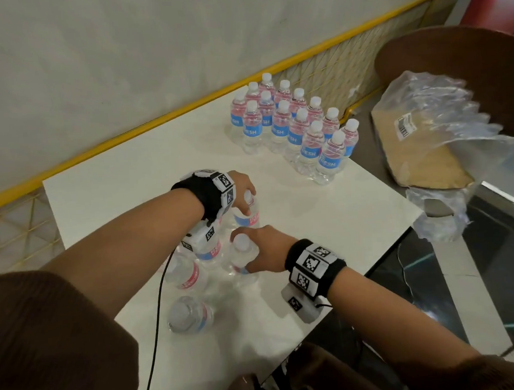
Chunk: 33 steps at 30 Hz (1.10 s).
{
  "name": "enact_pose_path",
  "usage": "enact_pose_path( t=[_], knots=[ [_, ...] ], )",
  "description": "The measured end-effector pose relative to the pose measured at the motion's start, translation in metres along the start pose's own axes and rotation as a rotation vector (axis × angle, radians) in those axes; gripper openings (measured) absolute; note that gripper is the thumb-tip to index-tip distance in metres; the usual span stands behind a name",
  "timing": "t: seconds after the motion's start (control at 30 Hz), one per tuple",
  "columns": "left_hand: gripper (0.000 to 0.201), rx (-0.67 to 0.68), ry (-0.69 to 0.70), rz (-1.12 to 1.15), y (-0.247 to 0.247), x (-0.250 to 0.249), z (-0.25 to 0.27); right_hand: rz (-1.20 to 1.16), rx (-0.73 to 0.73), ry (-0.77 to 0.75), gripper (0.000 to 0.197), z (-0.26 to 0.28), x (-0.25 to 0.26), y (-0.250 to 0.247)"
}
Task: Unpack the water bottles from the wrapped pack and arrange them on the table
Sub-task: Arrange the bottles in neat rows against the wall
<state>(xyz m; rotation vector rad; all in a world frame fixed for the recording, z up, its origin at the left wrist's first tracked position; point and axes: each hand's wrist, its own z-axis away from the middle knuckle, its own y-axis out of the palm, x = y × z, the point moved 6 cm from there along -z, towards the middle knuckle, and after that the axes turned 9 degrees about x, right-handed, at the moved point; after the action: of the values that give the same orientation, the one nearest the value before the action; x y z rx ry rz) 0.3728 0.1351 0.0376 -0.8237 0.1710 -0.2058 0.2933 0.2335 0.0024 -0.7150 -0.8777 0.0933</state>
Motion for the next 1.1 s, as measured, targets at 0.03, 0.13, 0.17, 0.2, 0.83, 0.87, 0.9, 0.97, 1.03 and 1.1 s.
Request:
enact_pose_path(
  t=[0.03,0.13,0.17,0.2,0.83,0.87,0.9,0.97,1.03,1.1],
  knots=[
    [0.065,-0.023,-0.002,0.031,-0.003,-0.001,-0.003,0.001,-0.016,0.044,0.06,0.004,-0.01,-0.012],
    [0.056,-0.081,-0.025,0.086,-0.011,-0.003,-0.015,-0.02,-0.081,0.17,0.063,0.012,-0.043,-0.048],
    [0.048,-0.093,-0.033,0.101,-0.014,-0.004,-0.021,-0.053,-0.107,0.194,0.061,0.014,-0.055,-0.059],
    [0.042,-0.103,-0.041,0.118,-0.017,-0.005,-0.026,-0.094,-0.134,0.211,0.059,0.014,-0.066,-0.07],
    [0.074,-0.272,-0.08,1.002,-0.012,0.014,-0.113,-0.501,-0.622,0.255,0.089,-0.037,-0.174,-0.095],
    [0.079,-0.284,-0.083,0.989,-0.01,0.015,-0.114,-0.499,-0.641,0.233,0.083,-0.039,-0.173,-0.095],
    [0.079,-0.309,-0.084,0.992,-0.007,0.017,-0.116,-0.496,-0.657,0.212,0.079,-0.042,-0.172,-0.097],
    [0.071,-0.352,-0.101,1.033,-0.003,0.022,-0.122,-0.498,-0.679,0.203,0.074,-0.048,-0.172,-0.102],
    [0.067,-0.386,-0.107,1.075,-0.003,0.027,-0.13,-0.546,-0.695,0.228,0.075,-0.051,-0.173,-0.109],
    [0.066,-0.414,-0.115,1.086,-0.004,0.031,-0.138,-0.629,-0.65,0.211,0.081,-0.056,-0.171,-0.112]
  ],
)
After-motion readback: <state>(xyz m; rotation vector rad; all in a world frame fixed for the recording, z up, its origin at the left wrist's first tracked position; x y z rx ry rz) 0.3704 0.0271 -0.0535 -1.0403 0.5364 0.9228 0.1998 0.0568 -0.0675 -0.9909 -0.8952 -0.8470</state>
